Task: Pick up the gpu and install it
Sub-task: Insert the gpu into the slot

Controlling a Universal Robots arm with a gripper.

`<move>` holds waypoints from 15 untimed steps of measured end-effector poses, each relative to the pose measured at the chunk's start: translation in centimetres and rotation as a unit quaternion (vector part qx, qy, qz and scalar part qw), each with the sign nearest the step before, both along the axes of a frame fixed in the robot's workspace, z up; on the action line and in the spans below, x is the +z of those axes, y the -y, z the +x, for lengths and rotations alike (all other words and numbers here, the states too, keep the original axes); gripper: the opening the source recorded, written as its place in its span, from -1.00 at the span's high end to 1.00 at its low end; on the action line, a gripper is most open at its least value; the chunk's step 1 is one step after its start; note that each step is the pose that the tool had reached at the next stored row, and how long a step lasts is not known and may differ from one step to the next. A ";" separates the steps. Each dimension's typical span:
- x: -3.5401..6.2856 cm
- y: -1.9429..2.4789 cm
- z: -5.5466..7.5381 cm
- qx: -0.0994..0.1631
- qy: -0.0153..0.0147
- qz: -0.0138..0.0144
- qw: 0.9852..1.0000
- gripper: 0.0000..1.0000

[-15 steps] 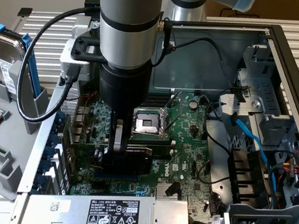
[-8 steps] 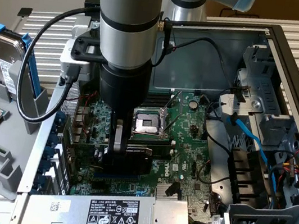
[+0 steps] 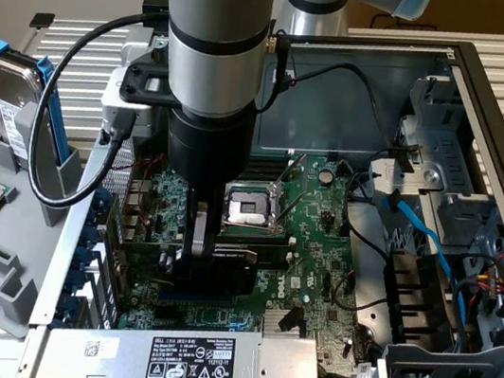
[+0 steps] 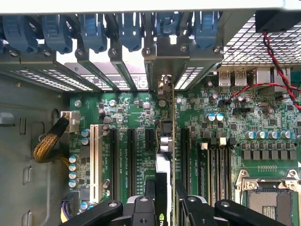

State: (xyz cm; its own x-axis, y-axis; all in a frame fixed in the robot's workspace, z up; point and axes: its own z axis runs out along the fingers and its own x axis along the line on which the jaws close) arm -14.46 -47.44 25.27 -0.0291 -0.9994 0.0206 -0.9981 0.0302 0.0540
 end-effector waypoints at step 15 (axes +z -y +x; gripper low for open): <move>-0.03 0.00 -0.2 0.000 0.000 0.000 1.000 0.47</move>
State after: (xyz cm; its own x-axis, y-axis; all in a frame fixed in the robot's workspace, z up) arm -14.66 -47.44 25.24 -0.0289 -0.9994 0.0204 -0.9981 0.0299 0.0535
